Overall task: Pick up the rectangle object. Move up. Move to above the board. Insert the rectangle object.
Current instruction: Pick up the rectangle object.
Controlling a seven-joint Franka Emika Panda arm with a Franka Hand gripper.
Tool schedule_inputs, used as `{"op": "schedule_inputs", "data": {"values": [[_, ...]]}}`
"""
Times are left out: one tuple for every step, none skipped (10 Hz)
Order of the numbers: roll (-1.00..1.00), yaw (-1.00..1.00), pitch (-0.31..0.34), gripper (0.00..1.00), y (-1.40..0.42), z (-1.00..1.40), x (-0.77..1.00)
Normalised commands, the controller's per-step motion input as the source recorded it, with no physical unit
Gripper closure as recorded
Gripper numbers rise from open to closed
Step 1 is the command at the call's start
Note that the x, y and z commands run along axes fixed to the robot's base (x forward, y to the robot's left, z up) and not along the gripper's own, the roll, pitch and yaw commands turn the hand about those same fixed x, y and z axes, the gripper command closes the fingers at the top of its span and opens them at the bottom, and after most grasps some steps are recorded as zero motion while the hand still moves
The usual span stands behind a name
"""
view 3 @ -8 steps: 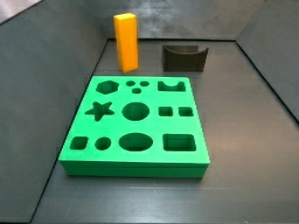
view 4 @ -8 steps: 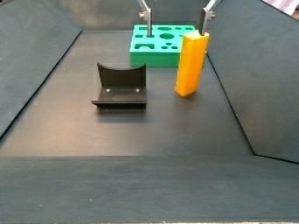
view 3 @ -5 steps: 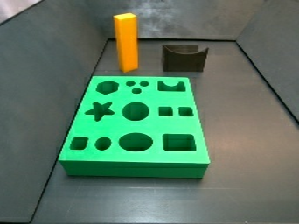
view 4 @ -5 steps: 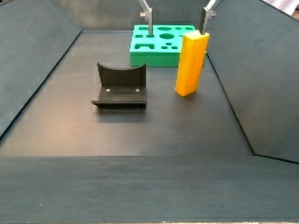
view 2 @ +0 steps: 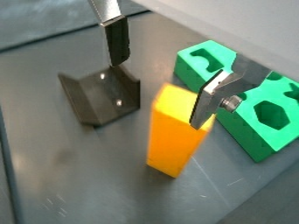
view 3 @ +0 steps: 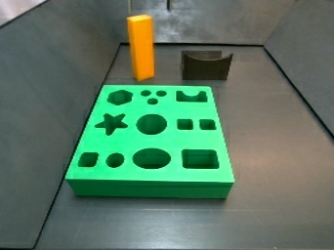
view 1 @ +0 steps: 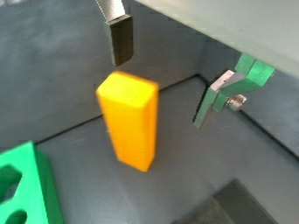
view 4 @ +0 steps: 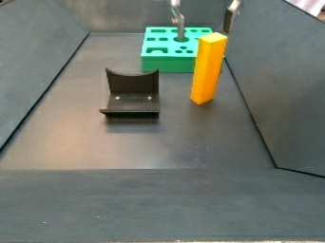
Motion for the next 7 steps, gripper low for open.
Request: {"op": "schedule_inputs", "data": {"values": [[0.06,0.67,-0.023,0.0,-0.41,-0.25,-0.32],[0.05,0.6,-0.007,0.0,-0.37,-0.16,-0.25],[0.06,0.55,0.0,0.0,-0.28,-0.05,-0.17],[0.1,0.53,-0.016,0.0,0.0,-0.23,-0.12],[0.11,0.63,0.0,0.0,0.37,-0.34,-0.06],[0.06,0.45,-0.001,0.0,0.2,-0.27,0.0],[0.01,0.29,0.0,0.0,0.04,-0.25,0.0]]}}
